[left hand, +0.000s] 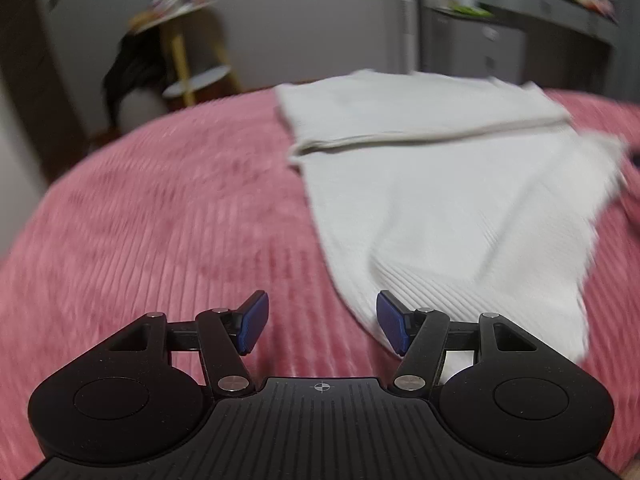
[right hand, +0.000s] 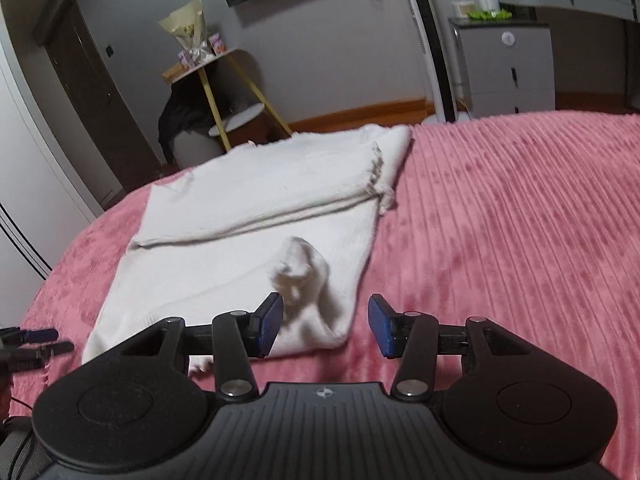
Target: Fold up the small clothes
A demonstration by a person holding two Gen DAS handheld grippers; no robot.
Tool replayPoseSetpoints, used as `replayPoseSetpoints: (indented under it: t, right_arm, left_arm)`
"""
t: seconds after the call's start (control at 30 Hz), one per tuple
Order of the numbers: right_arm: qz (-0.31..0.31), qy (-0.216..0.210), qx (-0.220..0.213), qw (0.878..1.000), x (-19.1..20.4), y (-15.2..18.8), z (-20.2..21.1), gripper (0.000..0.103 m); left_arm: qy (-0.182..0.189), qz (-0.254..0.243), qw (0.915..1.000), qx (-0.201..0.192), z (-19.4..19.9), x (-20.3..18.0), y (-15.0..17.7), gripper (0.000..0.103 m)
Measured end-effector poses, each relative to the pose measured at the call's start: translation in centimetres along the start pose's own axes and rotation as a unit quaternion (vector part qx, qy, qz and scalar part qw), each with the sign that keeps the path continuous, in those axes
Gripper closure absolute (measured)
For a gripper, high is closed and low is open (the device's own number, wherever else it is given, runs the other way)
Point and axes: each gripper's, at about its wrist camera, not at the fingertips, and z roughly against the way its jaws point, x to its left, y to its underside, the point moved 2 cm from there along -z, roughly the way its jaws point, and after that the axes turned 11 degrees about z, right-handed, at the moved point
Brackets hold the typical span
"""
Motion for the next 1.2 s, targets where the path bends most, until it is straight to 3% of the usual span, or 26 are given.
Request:
replayPoseSetpoints:
  t: [0.13,0.3,0.37,0.47,0.53,0.57,0.6,0.63,0.67,0.8,0.9,0.93,1.03,1.13,1.17,1.2]
  right_arm:
    - [0.012,0.002,0.0,1.0,1.1,0.2,0.0,0.056]
    - [0.004,0.002,0.002,1.0,1.4,0.9,0.2,0.056]
    - [0.003,0.001,0.001,1.0,1.4,0.9,0.3,0.056]
    - [0.005,0.002,-0.002,1.0,1.5,0.7,0.3,0.056]
    - [0.002,-0.002,-0.001,1.0,1.5,0.7,0.0,0.056]
    - [0.001,-0.003,0.001,1.0,1.6,0.7,-0.2,0.056]
    - [-0.001,-0.005,0.001,1.0,1.6,0.6,-0.4,0.056]
    - [-0.002,-0.009,0.0,1.0,1.7,0.6,-0.5,0.056]
    - [-0.003,-0.012,-0.001,1.0,1.8,0.5,-0.6,0.056]
    - [-0.007,-0.021,0.002,1.0,2.0,0.2,-1.3,0.056]
    - [-0.009,-0.018,0.002,1.0,2.0,-0.2,-2.0,0.056]
    - [-0.012,-0.019,0.001,1.0,1.9,-0.4,-2.2,0.056]
    - [-0.015,-0.019,-0.006,1.0,2.0,-0.8,-2.8,0.056]
    - [-0.016,-0.01,-0.01,1.0,1.9,-0.9,-3.2,0.056]
    - [-0.017,-0.008,-0.011,1.0,1.8,-0.9,-3.2,0.056]
    - [-0.019,-0.006,-0.013,1.0,1.6,-0.8,-3.2,0.056]
  left_arm:
    - [-0.002,-0.055,0.9985,0.006,-0.3,-0.6,0.4,0.038]
    - [0.067,0.028,0.9925,0.098,-3.3,0.6,0.2,0.041]
    - [0.108,0.059,0.9856,0.116,-3.3,0.6,0.4,0.041]
    - [0.185,0.114,0.9647,0.148,-4.0,0.5,0.6,0.042]
    - [0.2,0.139,0.954,0.175,-5.0,0.1,0.9,0.045]
    - [0.205,0.151,0.9499,0.182,-5.4,0.1,0.9,0.054]
    - [0.214,0.16,0.9456,0.186,-5.7,0.1,0.8,0.074]
    - [0.23,0.17,0.9386,0.193,-5.9,0.1,0.7,0.086]
    - [0.24,0.182,0.9324,0.2,-6.0,0.1,0.4,0.09]
    - [0.27,0.197,0.925,0.18,-5.5,-0.4,-2.2,0.091]
    - [0.306,0.262,0.9002,0.165,-5.4,1.0,-5.3,0.091]
    - [0.311,0.28,0.8954,0.152,-5.5,1.6,-6.2,0.091]
    - [0.293,0.321,0.8942,0.108,-6.1,3.1,-8.6,0.091]
    - [0.234,0.374,0.8953,0.058,-7.1,4.8,-10.0,0.09]
    - [0.213,0.394,0.8932,0.035,-7.2,5.4,-10.1,0.086]
    - [0.198,0.406,0.892,0.021,-7.3,5.9,-10.0,0.073]
